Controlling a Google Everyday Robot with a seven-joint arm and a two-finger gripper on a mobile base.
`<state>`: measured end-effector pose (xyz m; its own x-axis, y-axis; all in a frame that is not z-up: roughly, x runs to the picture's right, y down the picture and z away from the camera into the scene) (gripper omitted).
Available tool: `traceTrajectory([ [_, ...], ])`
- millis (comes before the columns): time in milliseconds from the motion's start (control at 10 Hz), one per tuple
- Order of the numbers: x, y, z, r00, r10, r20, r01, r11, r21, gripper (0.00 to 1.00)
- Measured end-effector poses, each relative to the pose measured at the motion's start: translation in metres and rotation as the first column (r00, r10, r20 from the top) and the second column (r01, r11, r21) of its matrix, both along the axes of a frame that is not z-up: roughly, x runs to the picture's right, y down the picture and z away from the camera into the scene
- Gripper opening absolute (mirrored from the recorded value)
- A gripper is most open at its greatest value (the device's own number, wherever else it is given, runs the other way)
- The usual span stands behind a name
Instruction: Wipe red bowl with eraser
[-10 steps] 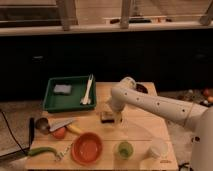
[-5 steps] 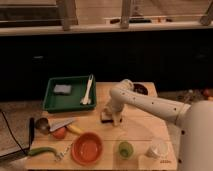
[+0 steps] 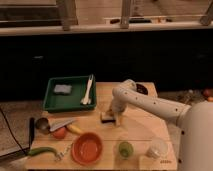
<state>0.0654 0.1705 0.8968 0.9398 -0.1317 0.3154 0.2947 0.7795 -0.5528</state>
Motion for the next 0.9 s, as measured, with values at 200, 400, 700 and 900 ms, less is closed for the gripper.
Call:
traceTrajectory([
  [200,0.004,-0.001,-0.004,1.000,-0.001,-0.004,0.001,1.0000,-0.004,0.06],
  [400,0.004,-0.002,-0.005,1.000,-0.004,-0.003,0.004,1.0000,-0.004,0.00],
  [700,0.010,-0.004,-0.012,1.000,0.005,0.003,-0.005,0.9999,0.015,0.00],
  [900,0.018,-0.020,-0.037,0.998,0.033,0.045,-0.036,0.9981,0.050,0.00],
])
